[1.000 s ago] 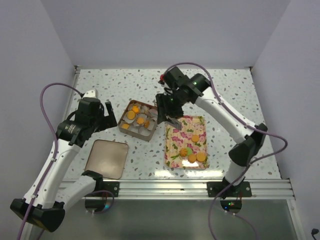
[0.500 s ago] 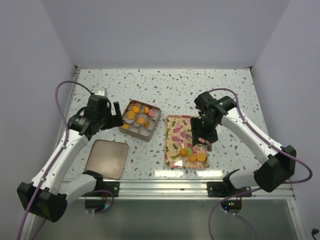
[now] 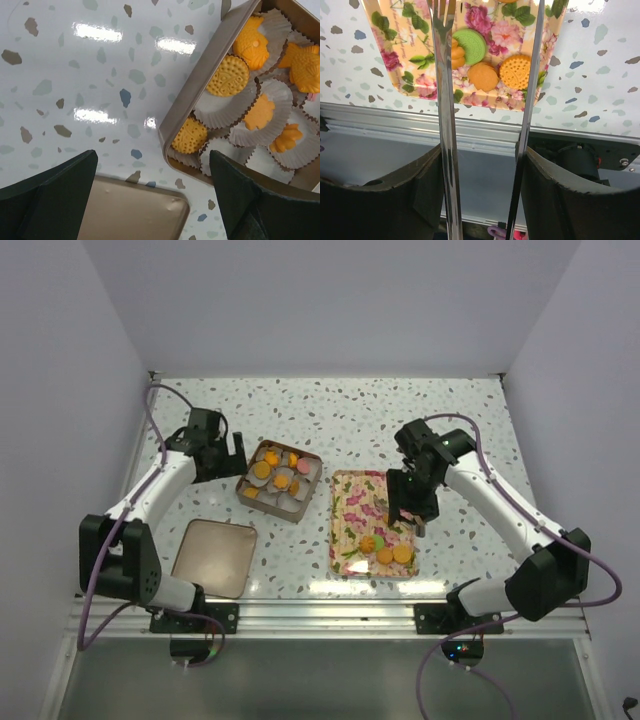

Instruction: Pack the cookies

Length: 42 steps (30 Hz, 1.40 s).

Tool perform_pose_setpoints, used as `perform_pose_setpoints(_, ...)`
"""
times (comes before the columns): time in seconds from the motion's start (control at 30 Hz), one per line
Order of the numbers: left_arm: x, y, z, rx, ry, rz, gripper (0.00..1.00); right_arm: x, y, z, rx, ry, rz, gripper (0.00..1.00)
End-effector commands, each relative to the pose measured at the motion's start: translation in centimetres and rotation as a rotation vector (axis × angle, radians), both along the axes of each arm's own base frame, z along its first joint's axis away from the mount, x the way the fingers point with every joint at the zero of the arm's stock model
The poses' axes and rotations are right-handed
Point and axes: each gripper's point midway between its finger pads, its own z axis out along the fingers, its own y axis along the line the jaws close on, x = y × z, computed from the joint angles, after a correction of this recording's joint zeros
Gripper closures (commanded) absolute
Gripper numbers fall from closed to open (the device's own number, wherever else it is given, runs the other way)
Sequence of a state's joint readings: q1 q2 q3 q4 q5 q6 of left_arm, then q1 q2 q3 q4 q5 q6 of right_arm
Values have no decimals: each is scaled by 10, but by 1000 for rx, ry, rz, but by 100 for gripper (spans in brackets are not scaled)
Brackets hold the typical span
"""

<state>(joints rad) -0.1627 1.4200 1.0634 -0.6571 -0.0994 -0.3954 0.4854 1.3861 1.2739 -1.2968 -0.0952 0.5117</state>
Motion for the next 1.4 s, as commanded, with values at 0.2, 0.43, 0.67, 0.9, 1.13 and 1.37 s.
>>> perform_pose_setpoints(0.2, 50, -26, -19, -88, -37, -124, 0, 14, -5, 0, -6, -30, 4, 42)
perform_pose_setpoints(0.43, 42, -42, -43, -183, 21, -127, 4, 20, -11, 1, -8, -26, -14, 41)
perform_pose_setpoints(0.67, 14, -61, -53, -286, 38, -119, 4, 21, -10, -15, 18, 9, -20, 42)
perform_pose_setpoints(0.9, -6, -88, -48, -328, 31, -151, 5, 24, -2, -23, 47, 41, 5, 44)
perform_pose_setpoints(1.13, -7, -100, -35, -364, -1, -157, 4, 20, -1, -32, 49, 70, 27, 44)
perform_pose_setpoints(1.37, -1, -115, -19, -396, -15, -184, 5, 9, -5, -44, 43, 106, 25, 44)
